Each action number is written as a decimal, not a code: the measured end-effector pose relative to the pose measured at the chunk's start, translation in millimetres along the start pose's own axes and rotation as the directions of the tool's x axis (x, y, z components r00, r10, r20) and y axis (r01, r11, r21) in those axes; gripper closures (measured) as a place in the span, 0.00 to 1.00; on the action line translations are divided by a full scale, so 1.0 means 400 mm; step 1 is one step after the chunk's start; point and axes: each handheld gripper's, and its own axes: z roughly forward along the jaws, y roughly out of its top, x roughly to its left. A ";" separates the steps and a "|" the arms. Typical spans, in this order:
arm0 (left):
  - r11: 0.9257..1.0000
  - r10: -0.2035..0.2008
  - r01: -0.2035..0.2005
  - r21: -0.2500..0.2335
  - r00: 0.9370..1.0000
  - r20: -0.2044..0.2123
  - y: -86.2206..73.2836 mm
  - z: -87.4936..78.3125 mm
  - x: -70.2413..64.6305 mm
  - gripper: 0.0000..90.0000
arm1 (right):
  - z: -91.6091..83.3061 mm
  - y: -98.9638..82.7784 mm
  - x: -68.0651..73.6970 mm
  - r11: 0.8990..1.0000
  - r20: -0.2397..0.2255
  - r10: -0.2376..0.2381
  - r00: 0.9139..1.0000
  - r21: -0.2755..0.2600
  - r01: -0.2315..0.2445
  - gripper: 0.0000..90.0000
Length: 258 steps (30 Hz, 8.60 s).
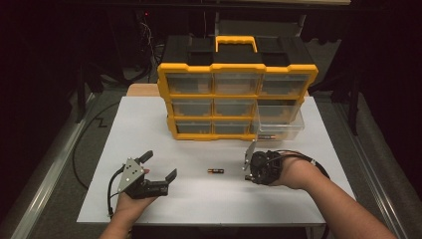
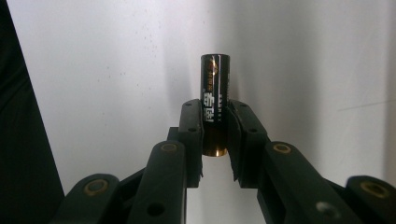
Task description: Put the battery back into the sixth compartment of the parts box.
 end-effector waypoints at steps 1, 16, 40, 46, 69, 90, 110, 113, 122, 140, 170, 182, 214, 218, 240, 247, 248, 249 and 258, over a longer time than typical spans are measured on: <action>1.000 0.000 0.000 0.000 1.000 0.000 0.000 0.000 0.000 0.01 | -0.003 -0.002 -0.001 1.000 0.001 -0.001 1.000 0.004 0.001 0.88; 1.000 0.002 -0.002 0.001 1.000 0.000 0.000 0.000 -0.001 0.01 | -0.041 -0.043 -0.005 1.000 0.018 0.027 0.999 0.012 -0.027 0.88; 1.000 -0.002 0.002 0.000 1.000 -0.001 -0.001 0.001 0.000 0.01 | -0.110 -0.073 -0.016 0.999 0.038 0.027 0.999 0.026 -0.028 0.88; 1.000 -0.002 0.002 0.000 1.000 0.000 -0.001 0.000 0.000 0.01 | -0.127 -0.072 -0.022 1.000 0.037 0.025 0.999 0.016 -0.026 0.88; 1.000 -0.005 0.005 -0.005 1.000 0.000 -0.001 0.000 0.000 0.01 | -0.198 -0.070 -0.039 0.999 0.035 0.042 0.999 0.018 -0.043 0.88; 1.000 -0.002 0.002 -0.007 1.000 -0.001 0.000 -0.001 -0.001 0.01 | -0.256 -0.065 -0.054 0.999 0.038 0.040 0.998 0.014 -0.041 0.88; 1.000 -0.004 0.004 -0.006 1.000 0.000 -0.001 -0.001 -0.001 0.01 | -0.328 -0.055 -0.069 0.999 0.059 0.043 0.997 0.015 -0.044 0.88; 1.000 -0.002 0.002 -0.006 1.000 0.000 0.000 -0.001 -0.001 0.01 | -0.337 -0.053 -0.074 0.999 0.065 0.036 0.997 0.021 -0.037 0.88; 1.000 -0.004 0.004 -0.007 1.000 0.002 -0.001 -0.001 -0.001 0.01 | -0.363 -0.047 -0.083 0.999 0.082 0.031 0.996 0.018 -0.033 0.88; 1.000 -0.005 0.005 -0.009 1.000 -0.001 -0.001 -0.002 0.002 0.01 | -0.412 -0.041 -0.122 0.998 0.115 0.050 0.992 0.033 -0.054 0.88; 1.000 -0.003 0.003 -0.012 1.000 0.003 -0.001 -0.003 0.002 0.01 | -0.425 -0.071 -0.208 0.991 0.159 0.125 0.979 0.025 -0.130 0.88; 1.000 -0.002 0.002 -0.014 1.000 0.001 0.000 -0.005 0.002 0.01 | -0.410 -0.079 -0.230 0.987 0.166 0.147 0.975 0.047 -0.156 0.88; 1.000 -0.003 0.003 -0.014 1.000 -0.002 0.000 -0.005 0.003 0.01 | -0.425 -0.104 -0.242 0.981 0.153 0.190 0.970 -0.008 -0.191 0.74; 1.000 -0.004 0.004 -0.013 1.000 -0.002 -0.001 -0.004 0.003 0.01 | -0.439 -0.104 -0.232 0.981 0.153 0.195 0.969 -0.022 -0.194 0.66; 1.000 0.003 -0.004 -0.013 1.000 -0.003 -0.001 -0.004 0.000 0.01 | -0.417 -0.075 -0.134 0.992 0.140 0.128 0.982 -0.008 -0.128 0.52; 1.000 0.004 -0.004 -0.013 1.000 -0.004 -0.001 -0.003 0.000 0.01 | -0.381 -0.072 -0.109 0.995 0.115 0.104 0.988 -0.011 -0.103 0.51; 1.000 0.005 -0.005 -0.013 1.000 -0.003 -0.001 -0.003 -0.001 0.00 | -0.375 -0.071 -0.106 0.995 0.111 0.103 0.988 -0.013 -0.102 0.51; 1.000 0.005 -0.005 -0.013 1.000 -0.003 -0.001 -0.003 -0.001 0.00 | -0.370 -0.070 -0.103 0.995 0.107 0.099 0.989 -0.008 -0.099 0.51; 1.000 0.005 -0.005 -0.013 1.000 -0.004 -0.001 -0.003 -0.001 0.01 | -0.308 -0.063 -0.083 0.996 0.093 0.084 0.992 -0.008 -0.084 0.48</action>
